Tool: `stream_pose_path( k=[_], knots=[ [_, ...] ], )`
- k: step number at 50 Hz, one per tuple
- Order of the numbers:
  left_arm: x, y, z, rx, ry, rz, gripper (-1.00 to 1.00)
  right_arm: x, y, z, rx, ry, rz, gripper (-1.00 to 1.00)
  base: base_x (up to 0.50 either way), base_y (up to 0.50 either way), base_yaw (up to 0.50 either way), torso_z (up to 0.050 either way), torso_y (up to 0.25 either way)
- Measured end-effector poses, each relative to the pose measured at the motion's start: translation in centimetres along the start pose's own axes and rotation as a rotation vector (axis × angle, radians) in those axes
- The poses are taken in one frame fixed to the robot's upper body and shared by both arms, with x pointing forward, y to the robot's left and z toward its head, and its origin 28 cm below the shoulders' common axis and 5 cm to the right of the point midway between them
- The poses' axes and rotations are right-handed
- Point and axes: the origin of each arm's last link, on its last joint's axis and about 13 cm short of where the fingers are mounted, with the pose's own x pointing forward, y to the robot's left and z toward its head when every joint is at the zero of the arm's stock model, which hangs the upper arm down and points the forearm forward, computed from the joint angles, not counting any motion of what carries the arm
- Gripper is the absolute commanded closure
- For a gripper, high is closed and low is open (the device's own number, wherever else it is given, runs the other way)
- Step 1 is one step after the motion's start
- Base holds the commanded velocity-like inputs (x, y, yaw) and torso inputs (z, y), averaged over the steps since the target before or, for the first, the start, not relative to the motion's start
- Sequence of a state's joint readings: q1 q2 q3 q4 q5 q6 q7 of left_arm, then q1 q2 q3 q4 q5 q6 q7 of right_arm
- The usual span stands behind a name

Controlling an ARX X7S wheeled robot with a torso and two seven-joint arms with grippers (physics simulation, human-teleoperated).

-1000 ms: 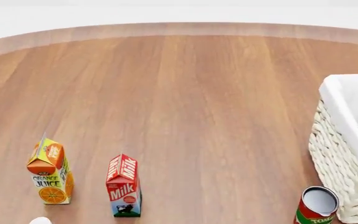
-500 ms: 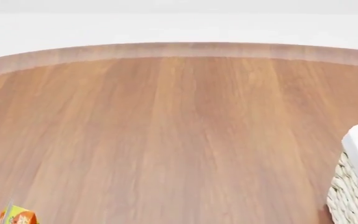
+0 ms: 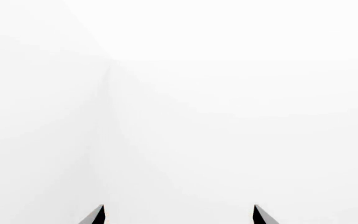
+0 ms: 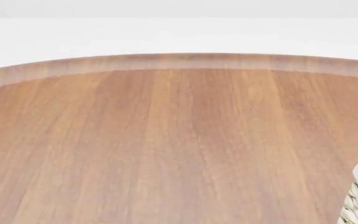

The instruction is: Pick the milk and place it in the basket.

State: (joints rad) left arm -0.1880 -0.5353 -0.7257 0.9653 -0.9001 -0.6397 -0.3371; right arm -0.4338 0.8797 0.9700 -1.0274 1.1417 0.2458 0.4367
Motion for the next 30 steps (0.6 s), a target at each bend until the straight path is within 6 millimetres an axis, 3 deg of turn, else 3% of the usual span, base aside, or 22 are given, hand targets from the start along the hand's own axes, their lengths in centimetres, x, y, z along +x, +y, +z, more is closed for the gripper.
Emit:
stream_pose_path(
  k=[11,30],
  knots=[
    [0.0,-0.1,-0.1,0.000,0.003,-0.003,-1.00,0.9,0.1,-0.4,0.002,0.029,0.082,-1.00,0.00,0.00,0.00,0.000,0.000],
    [0.0,-0.1,-0.3,0.003,0.009,-0.008,-1.00,4.7,0.6,-3.4,0.108,0.156,0.457,-1.00,0.00,0.00,0.00,0.000,0.000]
  ],
)
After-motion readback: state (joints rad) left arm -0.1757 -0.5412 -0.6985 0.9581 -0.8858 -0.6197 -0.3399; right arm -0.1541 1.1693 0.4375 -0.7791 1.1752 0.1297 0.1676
